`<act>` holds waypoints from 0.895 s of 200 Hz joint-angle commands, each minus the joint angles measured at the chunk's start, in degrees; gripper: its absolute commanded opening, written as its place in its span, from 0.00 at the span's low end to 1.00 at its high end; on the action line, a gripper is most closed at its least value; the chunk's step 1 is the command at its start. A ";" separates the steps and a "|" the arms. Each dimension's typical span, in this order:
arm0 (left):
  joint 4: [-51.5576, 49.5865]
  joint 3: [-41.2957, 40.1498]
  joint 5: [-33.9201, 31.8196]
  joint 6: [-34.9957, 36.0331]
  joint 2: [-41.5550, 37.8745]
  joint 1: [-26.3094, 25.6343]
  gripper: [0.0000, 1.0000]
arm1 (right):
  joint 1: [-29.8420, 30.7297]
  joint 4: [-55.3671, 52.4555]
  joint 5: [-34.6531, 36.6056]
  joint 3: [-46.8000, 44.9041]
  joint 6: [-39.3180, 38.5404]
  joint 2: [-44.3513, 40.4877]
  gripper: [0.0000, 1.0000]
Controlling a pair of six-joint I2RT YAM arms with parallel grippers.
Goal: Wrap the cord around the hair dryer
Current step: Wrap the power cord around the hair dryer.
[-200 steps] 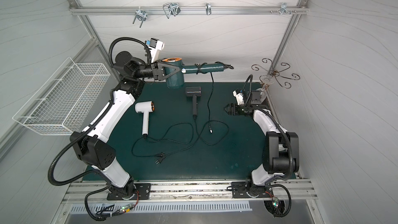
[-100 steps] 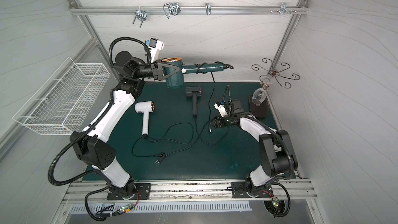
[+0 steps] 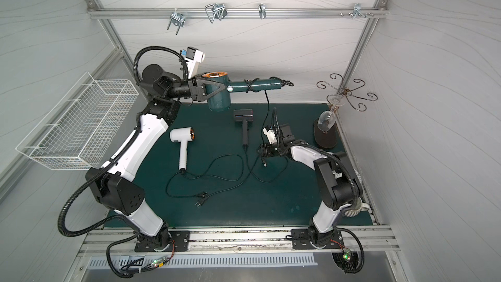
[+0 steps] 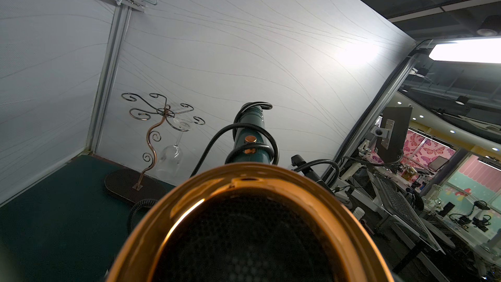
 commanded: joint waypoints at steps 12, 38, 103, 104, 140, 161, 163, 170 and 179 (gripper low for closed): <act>5.18 3.76 -0.09 -1.01 -2.45 0.52 0.00 | 3.02 4.90 5.15 -0.84 6.91 2.16 0.47; 5.32 3.22 -0.22 -1.02 -2.85 1.03 0.00 | 3.44 7.15 6.61 -2.29 8.77 2.04 0.18; 7.24 1.51 -4.59 -3.18 -1.77 5.65 0.00 | 4.73 1.34 7.80 -7.37 7.09 -7.37 0.00; 7.27 1.52 -4.69 -3.22 -1.72 5.72 0.00 | 4.83 1.11 7.82 -7.43 6.94 -7.55 0.00; 6.98 1.49 -7.05 -3.64 0.65 8.62 0.00 | 8.26 -6.85 10.44 -9.42 5.41 -15.39 0.00; 5.95 1.45 -8.62 -3.38 1.84 10.34 0.00 | 10.27 -11.67 12.59 -9.47 5.20 -19.98 0.00; 5.71 1.45 -8.70 -3.25 2.03 10.54 0.00 | 10.46 -12.24 12.82 -9.44 5.14 -20.38 0.00; 4.25 1.54 -9.26 -2.35 2.35 11.13 0.00 | 11.15 -13.93 13.97 -9.22 5.05 -21.90 0.00; 3.28 1.21 -9.96 -1.42 2.61 11.81 0.00 | 11.91 -15.95 15.02 -8.87 4.75 -23.64 0.00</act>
